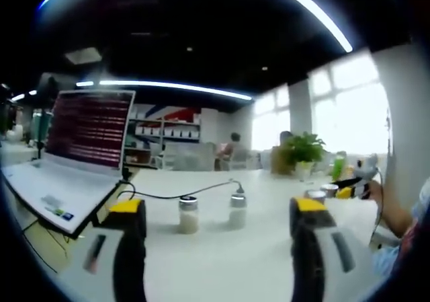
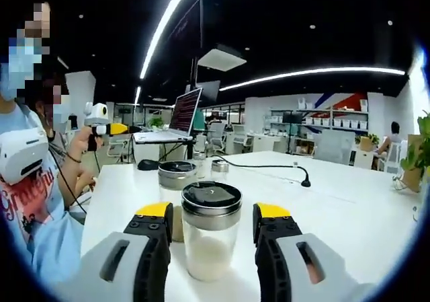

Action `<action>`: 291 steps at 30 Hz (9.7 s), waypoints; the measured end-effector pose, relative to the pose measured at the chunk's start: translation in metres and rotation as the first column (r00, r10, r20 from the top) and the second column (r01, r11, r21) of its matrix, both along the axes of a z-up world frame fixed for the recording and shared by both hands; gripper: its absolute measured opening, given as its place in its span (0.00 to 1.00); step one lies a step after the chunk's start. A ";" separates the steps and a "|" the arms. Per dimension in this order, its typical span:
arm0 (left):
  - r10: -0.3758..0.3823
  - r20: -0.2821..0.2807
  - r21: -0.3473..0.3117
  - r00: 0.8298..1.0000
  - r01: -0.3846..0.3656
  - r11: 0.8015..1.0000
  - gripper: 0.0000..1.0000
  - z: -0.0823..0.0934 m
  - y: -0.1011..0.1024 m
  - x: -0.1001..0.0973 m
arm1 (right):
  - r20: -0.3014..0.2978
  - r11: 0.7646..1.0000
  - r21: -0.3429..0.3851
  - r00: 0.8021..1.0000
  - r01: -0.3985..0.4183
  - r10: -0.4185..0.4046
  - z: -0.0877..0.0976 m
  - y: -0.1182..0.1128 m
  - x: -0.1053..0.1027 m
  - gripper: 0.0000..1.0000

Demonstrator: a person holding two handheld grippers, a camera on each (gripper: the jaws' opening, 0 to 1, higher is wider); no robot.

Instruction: Rotate the seasoning bottle until the label or dispensing opening points toward the visible target arrow and the bottle remains upright within the marked orientation range

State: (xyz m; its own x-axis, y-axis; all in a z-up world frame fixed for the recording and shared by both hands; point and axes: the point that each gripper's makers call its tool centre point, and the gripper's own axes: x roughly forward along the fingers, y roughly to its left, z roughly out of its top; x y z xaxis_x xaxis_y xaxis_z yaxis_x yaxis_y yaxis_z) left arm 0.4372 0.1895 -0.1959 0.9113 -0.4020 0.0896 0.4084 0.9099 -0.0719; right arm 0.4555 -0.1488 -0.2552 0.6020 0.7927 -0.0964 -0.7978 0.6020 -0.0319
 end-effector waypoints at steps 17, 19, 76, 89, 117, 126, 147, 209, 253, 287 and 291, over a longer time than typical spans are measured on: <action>-0.009 -0.004 -0.009 1.000 0.009 1.000 0.91 -0.001 -0.003 0.001 | 0.030 0.997 0.056 0.998 -0.048 0.047 0.007 0.010 0.003 0.38; -0.010 -0.005 -0.011 1.000 0.010 1.000 0.89 -0.001 -0.003 0.001 | 0.033 0.997 0.060 0.998 -0.056 0.054 0.007 0.011 0.002 0.38; -0.021 -0.033 0.006 0.999 0.021 1.000 0.88 -0.008 -0.001 0.000 | 0.029 0.971 0.130 0.978 0.201 -0.207 0.005 0.009 0.003 0.37; -0.028 -0.040 0.006 0.999 0.029 1.000 0.88 -0.010 -0.004 0.002 | 0.001 0.944 0.176 0.959 0.280 -0.284 0.003 0.008 0.004 0.37; -0.025 -0.055 -0.002 0.998 0.025 1.000 0.87 -0.013 -0.003 0.004 | -0.023 0.819 0.081 0.822 0.568 -0.568 -0.002 0.002 0.002 0.37; -0.025 -0.052 -0.002 0.998 0.025 1.000 0.87 -0.012 -0.003 0.003 | -0.016 0.785 0.051 0.786 0.618 -0.618 -0.004 -0.001 0.002 0.37; -0.020 -0.052 -0.001 0.998 0.020 1.000 0.87 -0.011 0.000 0.002 | -0.053 0.738 0.143 0.750 0.659 -0.660 0.002 -0.012 -0.006 0.68; 0.001 -0.073 0.041 0.997 0.002 0.999 0.85 -0.018 -0.008 0.008 | -0.018 0.984 0.157 0.997 0.079 -0.077 0.004 -0.007 -0.015 0.51; -0.057 -0.097 0.028 0.994 0.060 0.998 0.85 -0.023 -0.025 0.009 | 0.062 0.967 0.036 0.965 0.253 -0.255 0.001 -0.002 -0.011 0.34; -0.070 -0.091 0.034 0.993 0.074 0.997 0.85 -0.020 -0.027 0.004 | 0.104 0.894 -0.004 0.889 0.448 -0.445 0.001 0.003 -0.015 0.34; -0.073 -0.085 0.037 0.994 0.076 0.996 0.85 -0.019 -0.028 0.002 | 0.106 0.886 0.003 0.881 0.464 -0.462 0.001 0.003 -0.016 0.34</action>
